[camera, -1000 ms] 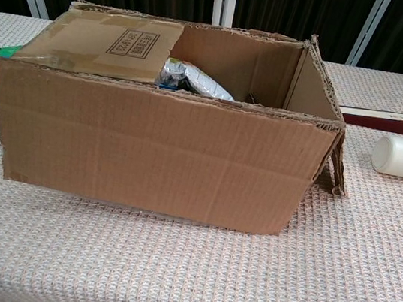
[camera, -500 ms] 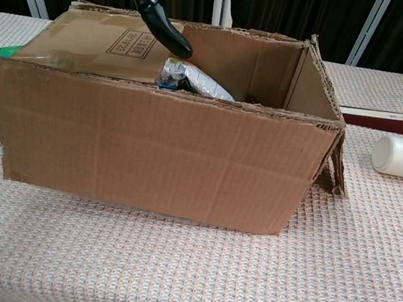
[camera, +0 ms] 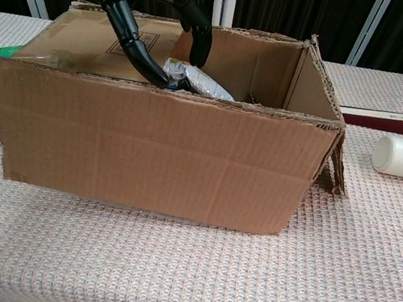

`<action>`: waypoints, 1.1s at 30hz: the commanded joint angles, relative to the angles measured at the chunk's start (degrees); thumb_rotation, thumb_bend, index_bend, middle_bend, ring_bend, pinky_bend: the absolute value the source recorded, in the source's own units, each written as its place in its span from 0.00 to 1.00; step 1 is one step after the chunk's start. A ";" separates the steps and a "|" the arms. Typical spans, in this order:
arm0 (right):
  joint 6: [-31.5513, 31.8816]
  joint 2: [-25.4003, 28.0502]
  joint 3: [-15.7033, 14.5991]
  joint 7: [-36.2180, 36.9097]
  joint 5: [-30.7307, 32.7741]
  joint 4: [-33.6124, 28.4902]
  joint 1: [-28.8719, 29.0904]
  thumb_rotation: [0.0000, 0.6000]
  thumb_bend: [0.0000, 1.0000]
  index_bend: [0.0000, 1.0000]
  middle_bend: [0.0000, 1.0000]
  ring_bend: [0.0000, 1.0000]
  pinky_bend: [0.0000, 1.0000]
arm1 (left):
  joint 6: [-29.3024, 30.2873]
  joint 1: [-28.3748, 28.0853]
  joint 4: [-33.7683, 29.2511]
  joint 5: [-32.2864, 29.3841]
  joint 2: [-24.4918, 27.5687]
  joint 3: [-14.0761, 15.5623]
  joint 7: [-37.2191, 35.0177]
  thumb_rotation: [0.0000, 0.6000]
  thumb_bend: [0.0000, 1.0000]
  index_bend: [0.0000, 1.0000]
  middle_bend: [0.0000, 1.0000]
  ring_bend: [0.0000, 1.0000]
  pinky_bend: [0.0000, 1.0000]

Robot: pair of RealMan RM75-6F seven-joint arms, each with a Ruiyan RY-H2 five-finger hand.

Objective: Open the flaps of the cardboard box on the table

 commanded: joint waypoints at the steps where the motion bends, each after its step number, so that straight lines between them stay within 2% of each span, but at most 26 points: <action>1: -0.20 -0.29 0.15 -0.12 -0.03 0.17 0.18 1.00 0.75 0.00 0.02 0.00 0.00 | 0.39 -0.05 0.37 -0.14 0.09 0.94 2.91 0.36 0.00 0.33 0.32 0.07 0.17; 6: -0.77 -0.68 0.35 0.14 0.16 0.38 0.47 1.00 0.75 0.00 0.02 0.00 0.00 | 0.08 0.21 -0.48 -1.72 1.33 1.90 5.95 0.35 0.00 0.35 0.34 0.07 0.17; 17: -1.82 -1.40 0.51 -0.37 0.31 0.49 0.90 1.00 0.75 0.00 0.02 0.00 0.00 | -0.05 0.89 -4.25 -6.31 6.19 1.83 6.31 0.31 0.00 0.36 0.36 0.07 0.17; 25: -2.67 -1.76 0.66 -0.55 0.46 0.45 1.33 1.00 0.75 0.00 0.02 0.00 0.00 | 3.82 2.88 -8.91 -6.53 12.58 0.44 5.34 0.30 0.00 0.36 0.37 0.07 0.17; 33: -3.42 -2.34 0.64 -0.71 0.07 0.19 1.86 1.00 0.74 0.00 0.02 0.00 0.00 | 10.24 7.24 -13.42 -4.74 20.13 -0.61 2.91 0.28 0.00 0.36 0.38 0.07 0.17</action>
